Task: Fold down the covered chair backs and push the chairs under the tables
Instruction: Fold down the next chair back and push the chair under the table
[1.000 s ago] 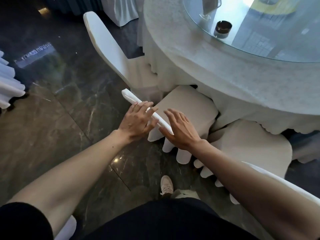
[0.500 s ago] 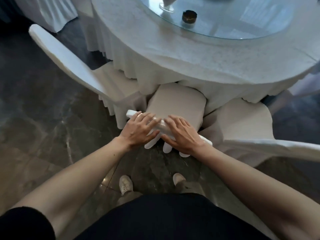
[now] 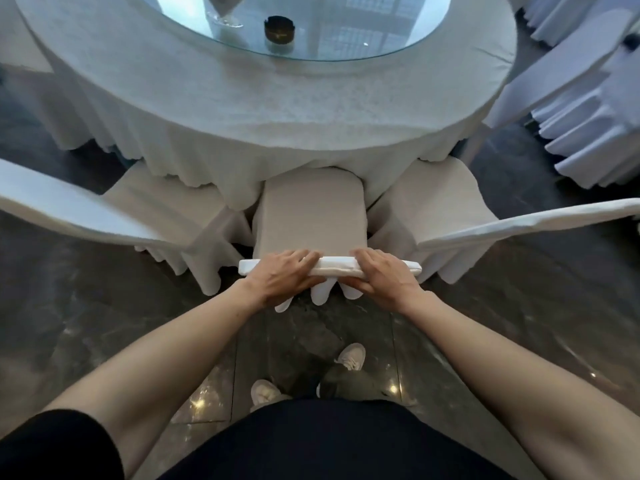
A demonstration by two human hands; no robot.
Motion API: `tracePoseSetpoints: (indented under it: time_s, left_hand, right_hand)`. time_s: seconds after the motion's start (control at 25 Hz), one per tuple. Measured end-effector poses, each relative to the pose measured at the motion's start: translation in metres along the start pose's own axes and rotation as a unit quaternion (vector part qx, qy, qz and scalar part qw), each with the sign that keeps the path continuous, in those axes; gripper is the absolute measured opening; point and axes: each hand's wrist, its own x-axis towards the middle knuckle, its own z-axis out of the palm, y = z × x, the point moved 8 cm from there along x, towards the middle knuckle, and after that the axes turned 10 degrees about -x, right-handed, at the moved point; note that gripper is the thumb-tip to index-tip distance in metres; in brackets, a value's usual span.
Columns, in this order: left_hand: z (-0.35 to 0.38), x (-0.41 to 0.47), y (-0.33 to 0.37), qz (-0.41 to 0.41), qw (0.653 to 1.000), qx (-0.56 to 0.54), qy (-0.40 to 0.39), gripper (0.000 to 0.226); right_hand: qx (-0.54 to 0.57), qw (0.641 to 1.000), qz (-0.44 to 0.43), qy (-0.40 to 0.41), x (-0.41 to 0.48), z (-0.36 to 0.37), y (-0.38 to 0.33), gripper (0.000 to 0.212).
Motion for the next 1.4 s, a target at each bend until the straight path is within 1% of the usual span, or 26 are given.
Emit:
tracePoseSetpoints:
  time_s: [0.12,0.24,0.36,0.48,0.56,0.68,0.88,1.0,1.12,1.24,1.4]
  left_hand:
    - [0.002,0.010,0.000,0.023,1.000,-0.018,0.010,0.045]
    - [0.005,0.017,0.001,0.040,0.999,-0.027,0.004,0.038]
    - [0.009,0.027,0.001,0.039,0.999,-0.023,0.010,0.034]
    - [0.023,0.050,0.010,0.040,0.999,-0.015,0.013,0.033]
    - [0.031,0.073,0.018,0.028,0.999,-0.009,0.022,0.036]
    - [0.042,0.109,0.025,0.010,1.000,-0.005,0.028,0.035]
    - [0.046,0.152,0.018,-0.026,0.999,-0.016,0.038,0.038]
    - [0.050,0.171,0.021,-0.035,0.998,-0.016,0.040,0.040]
    - [0.054,0.182,0.026,-0.051,0.998,-0.011,0.031,0.036]
    - [0.060,0.181,0.021,-0.080,0.997,-0.018,0.001,0.037]
    - [0.063,0.168,0.021,-0.087,0.995,-0.031,-0.022,0.043]
  right_hand:
    - [0.029,0.999,0.018,0.010,0.000,0.005,0.017,0.064]
    - [0.018,1.000,-0.005,0.021,0.003,0.004,0.022,0.055]
    - [0.012,0.999,-0.023,0.020,0.005,0.004,0.033,0.053]
    - [0.002,0.999,-0.030,0.024,0.006,0.001,0.063,0.050]
    - [-0.014,0.999,-0.032,0.017,0.008,-0.003,0.090,0.049]
    - [-0.039,0.997,-0.050,0.031,0.014,-0.010,0.127,0.050]
    - [-0.048,0.995,-0.075,0.046,0.032,-0.015,0.167,0.050]
    - [-0.049,0.994,-0.086,0.040,0.038,-0.018,0.187,0.051]
    - [-0.052,0.994,-0.090,0.025,0.040,-0.018,0.201,0.050]
    - [-0.047,0.994,-0.093,0.021,0.041,-0.019,0.202,0.052]
    - [-0.049,0.991,-0.114,0.046,0.031,-0.017,0.187,0.057]
